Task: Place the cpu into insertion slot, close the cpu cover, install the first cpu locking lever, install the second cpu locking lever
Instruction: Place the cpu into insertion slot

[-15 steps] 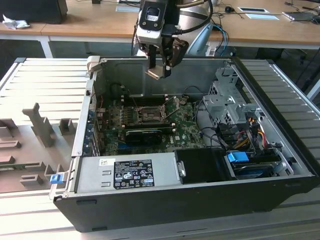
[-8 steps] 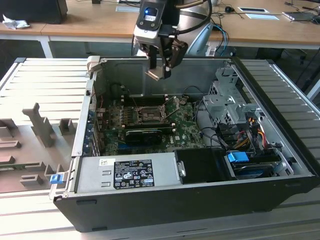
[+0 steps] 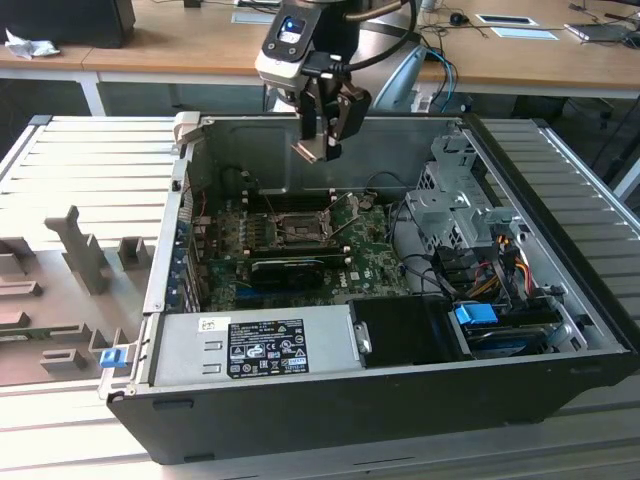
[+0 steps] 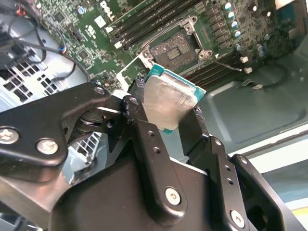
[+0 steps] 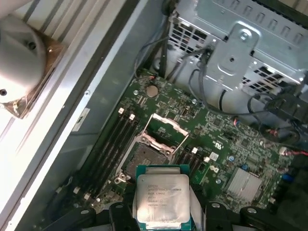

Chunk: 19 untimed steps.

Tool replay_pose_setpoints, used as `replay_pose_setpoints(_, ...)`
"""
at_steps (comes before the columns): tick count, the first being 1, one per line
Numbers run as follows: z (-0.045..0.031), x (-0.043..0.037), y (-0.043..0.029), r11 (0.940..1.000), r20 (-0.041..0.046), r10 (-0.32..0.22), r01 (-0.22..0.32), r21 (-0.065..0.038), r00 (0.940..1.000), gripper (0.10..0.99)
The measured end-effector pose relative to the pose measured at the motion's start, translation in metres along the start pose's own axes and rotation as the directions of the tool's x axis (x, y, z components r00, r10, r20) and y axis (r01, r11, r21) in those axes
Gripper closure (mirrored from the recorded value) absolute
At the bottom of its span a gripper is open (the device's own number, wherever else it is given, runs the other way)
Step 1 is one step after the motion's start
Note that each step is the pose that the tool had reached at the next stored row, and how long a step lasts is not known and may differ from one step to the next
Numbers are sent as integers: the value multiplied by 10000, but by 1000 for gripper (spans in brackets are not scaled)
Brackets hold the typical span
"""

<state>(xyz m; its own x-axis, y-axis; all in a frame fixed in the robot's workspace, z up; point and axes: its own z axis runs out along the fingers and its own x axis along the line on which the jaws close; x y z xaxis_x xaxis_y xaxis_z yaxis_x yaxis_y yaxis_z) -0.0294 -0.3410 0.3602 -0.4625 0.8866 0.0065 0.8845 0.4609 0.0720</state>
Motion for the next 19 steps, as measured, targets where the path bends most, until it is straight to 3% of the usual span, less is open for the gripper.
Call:
replay_pose_setpoints(4,10,0,-1,9993,28,373,-373,-1,9993,557)
replay_pose_setpoints(12,31,16,-34,9989,35,472,-472,-2,9989,557)
replay_pose_setpoints(19,48,16,-35,9911,111,1328,-1328,-9,9911,557)
